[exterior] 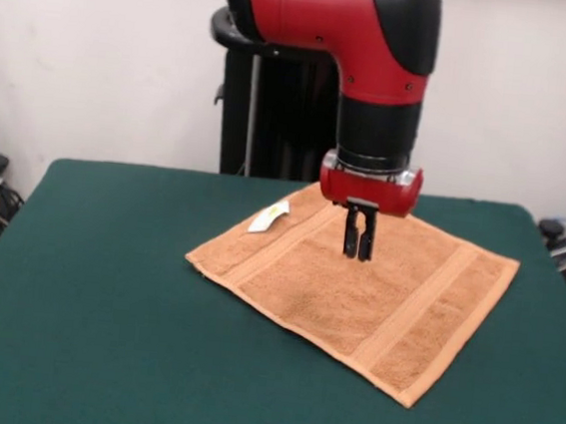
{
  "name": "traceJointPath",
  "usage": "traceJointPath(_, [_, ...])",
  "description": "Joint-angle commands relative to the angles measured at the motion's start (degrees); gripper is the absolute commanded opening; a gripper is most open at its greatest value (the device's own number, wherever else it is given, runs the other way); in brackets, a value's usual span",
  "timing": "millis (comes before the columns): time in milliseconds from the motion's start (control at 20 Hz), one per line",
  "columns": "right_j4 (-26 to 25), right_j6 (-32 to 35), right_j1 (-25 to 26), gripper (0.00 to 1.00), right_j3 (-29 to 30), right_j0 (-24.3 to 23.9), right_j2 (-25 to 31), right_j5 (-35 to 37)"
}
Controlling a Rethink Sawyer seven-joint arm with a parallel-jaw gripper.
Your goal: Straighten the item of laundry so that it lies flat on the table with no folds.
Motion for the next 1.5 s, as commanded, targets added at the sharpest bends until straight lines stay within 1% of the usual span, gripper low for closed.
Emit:
traceJointPath(50, [-1.1, 4.5, 0.3, 0.0, -1.6, 2.4, -2.2, 10.2])
traceJointPath(200, [-0.8, 5.6, 0.4, 0.0, -0.8, 2.8, -2.4, 9.1])
traceJointPath(350, [-0.6, 5.5, 1.6, 0.0, -2.3, 2.8, -2.2, 9.3])
traceJointPath(650, [0.2, 7.0, 3.3, 0.0, -3.4, 3.5, -2.7, 8.1])
traceJointPath(900, [1.5, 7.6, 5.7, 0.0, -6.8, 3.9, -2.2, 6.2])
traceJointPath(1100, [2.9, 8.4, 7.1, 0.0, -11.2, 5.3, -2.7, 6.8])
traceJointPath(1300, [4.4, 9.2, 9.4, 0.0, -14.7, 5.4, -1.9, 6.6])
traceJointPath(1500, [4.7, 9.6, 10.5, 0.0, -16.0, 5.4, -1.3, 4.3])
